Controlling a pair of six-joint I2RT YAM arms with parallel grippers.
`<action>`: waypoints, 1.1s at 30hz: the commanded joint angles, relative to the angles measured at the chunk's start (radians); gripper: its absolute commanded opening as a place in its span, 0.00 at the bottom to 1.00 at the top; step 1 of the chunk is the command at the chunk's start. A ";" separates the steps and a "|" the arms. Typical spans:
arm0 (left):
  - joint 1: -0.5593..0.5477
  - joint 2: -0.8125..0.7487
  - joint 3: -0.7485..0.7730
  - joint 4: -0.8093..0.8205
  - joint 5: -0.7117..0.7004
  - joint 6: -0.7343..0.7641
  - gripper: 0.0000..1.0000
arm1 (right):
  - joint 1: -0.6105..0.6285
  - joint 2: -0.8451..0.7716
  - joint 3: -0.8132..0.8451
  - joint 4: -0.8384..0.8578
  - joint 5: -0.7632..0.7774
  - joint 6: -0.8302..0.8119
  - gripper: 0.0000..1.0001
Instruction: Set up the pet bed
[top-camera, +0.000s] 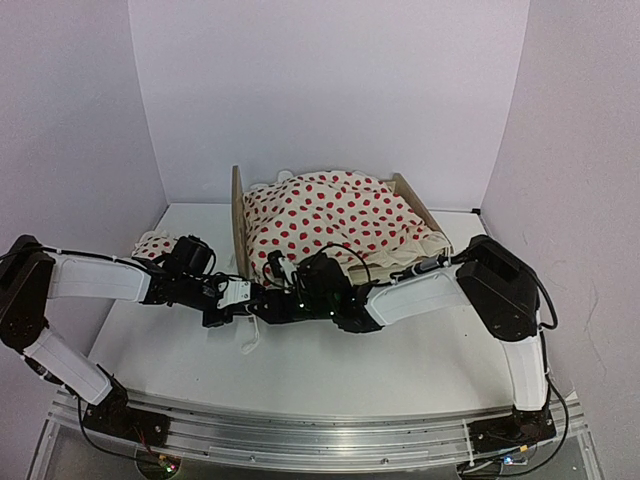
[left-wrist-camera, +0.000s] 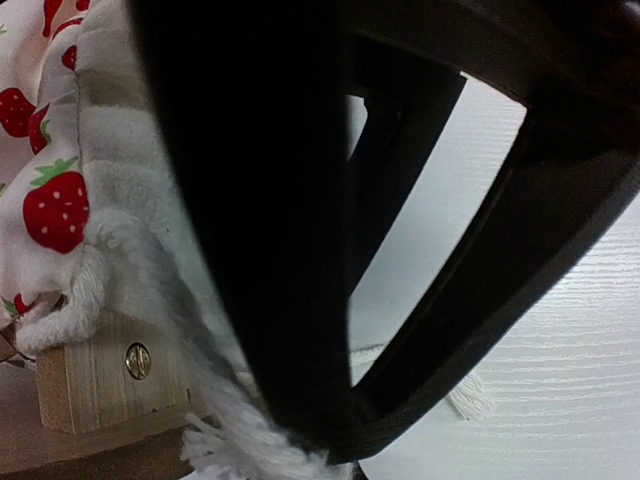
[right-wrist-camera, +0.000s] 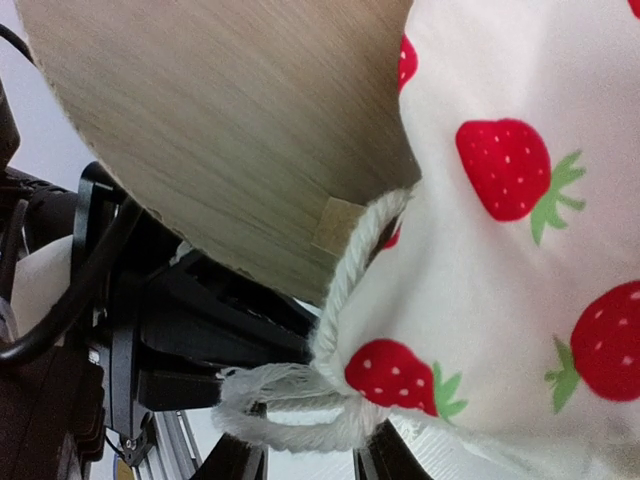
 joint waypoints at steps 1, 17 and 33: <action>-0.008 0.008 0.023 0.035 0.018 0.017 0.00 | 0.004 0.027 0.045 0.072 -0.003 0.001 0.30; 0.018 -0.003 0.035 -0.023 0.227 -0.033 0.00 | -0.007 0.039 -0.011 0.343 -0.077 0.038 0.29; 0.059 0.005 0.072 0.001 0.105 -0.069 0.00 | -0.008 0.000 -0.120 0.344 0.002 0.055 0.25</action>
